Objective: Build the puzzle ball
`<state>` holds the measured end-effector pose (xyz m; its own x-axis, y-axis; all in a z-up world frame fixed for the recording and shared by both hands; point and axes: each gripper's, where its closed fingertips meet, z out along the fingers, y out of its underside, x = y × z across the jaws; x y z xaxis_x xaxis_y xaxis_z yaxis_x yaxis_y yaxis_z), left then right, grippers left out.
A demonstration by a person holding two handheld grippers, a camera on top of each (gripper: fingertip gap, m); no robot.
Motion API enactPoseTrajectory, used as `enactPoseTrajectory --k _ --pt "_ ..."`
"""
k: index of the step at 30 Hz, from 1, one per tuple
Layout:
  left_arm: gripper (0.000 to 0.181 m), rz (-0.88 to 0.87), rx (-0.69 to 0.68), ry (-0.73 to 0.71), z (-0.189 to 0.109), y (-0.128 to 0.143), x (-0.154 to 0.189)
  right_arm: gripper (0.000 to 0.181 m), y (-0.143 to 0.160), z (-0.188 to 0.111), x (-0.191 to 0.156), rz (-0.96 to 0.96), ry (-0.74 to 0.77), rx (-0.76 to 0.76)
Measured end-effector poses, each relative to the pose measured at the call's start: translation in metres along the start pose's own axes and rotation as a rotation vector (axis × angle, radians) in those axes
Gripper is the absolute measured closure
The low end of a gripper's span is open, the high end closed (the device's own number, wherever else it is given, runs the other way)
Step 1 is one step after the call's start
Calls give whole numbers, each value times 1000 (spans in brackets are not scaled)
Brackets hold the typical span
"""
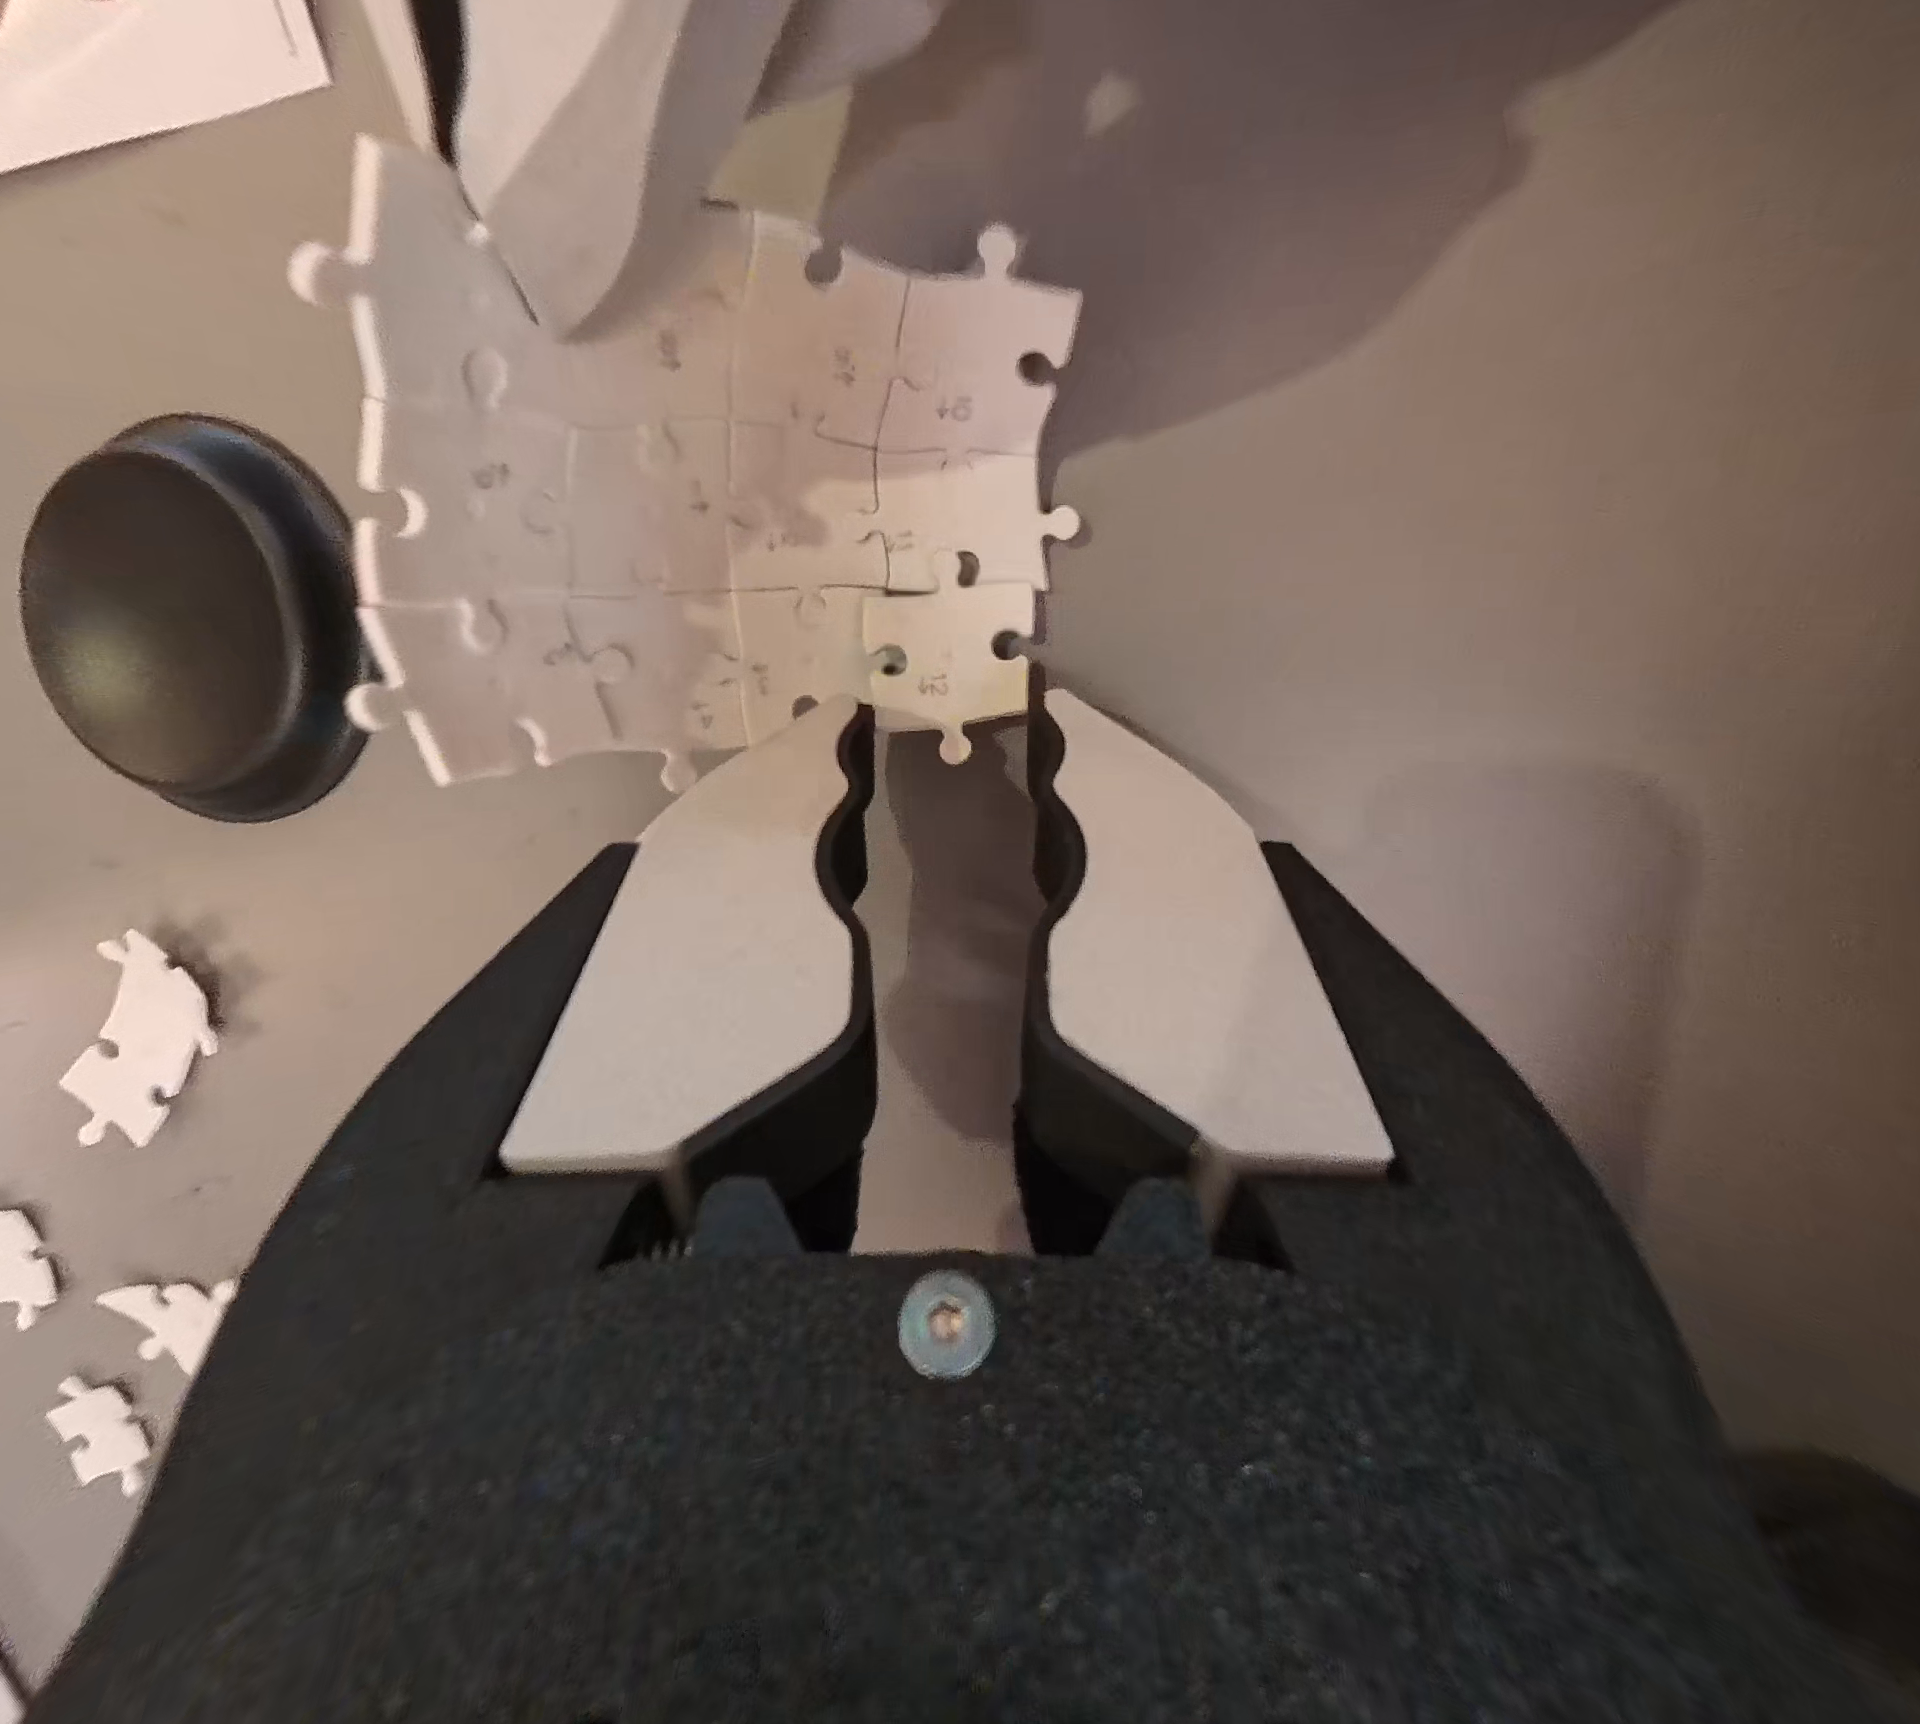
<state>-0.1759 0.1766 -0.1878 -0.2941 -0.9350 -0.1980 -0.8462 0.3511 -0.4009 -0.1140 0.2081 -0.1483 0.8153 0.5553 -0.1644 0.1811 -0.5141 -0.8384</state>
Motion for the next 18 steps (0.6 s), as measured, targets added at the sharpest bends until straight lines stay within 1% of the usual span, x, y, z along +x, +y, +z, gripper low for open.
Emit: enactPoseTrajectory --k 2,8,18 --pt "154 4 -16 22 3 2 3 179 0 0 0 -1 0 0" --pt "154 27 -44 17 5 2 2 179 0 0 0 0 -5 0" --pt "153 5 -47 7 4 3 0 179 1 0 0 3 -9 1"
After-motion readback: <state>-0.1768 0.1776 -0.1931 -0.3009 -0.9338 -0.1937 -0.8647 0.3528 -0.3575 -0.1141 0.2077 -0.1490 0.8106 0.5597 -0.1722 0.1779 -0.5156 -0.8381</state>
